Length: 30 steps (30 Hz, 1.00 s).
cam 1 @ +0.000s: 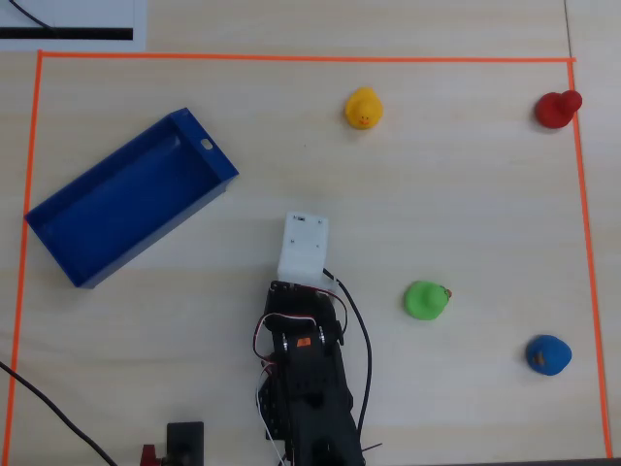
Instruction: Grasp yellow duck and put it into box.
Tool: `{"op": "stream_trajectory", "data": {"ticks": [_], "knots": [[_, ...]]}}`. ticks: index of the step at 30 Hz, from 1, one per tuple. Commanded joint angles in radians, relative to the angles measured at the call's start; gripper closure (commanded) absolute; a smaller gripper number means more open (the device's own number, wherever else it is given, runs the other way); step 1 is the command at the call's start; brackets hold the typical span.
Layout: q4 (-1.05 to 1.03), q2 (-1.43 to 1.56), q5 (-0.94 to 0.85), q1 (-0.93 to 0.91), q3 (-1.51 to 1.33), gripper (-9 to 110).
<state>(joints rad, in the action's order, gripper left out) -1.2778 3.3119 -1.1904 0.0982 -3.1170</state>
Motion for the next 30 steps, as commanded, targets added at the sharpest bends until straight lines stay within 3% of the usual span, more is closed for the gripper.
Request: {"op": "stream_trajectory", "data": {"ticks": [1,15,20,25,30], "knots": [[-0.028,-0.002,0.003,-0.006,0.006,101],[-0.026,0.000,-0.006,-0.046,0.006,98],[0.061,0.000,-0.008,-0.055,0.006,101],[0.278,0.000,-0.052,-0.101,0.012,101],[0.387,-0.138,-0.052,-0.152,0.195,101]]}}
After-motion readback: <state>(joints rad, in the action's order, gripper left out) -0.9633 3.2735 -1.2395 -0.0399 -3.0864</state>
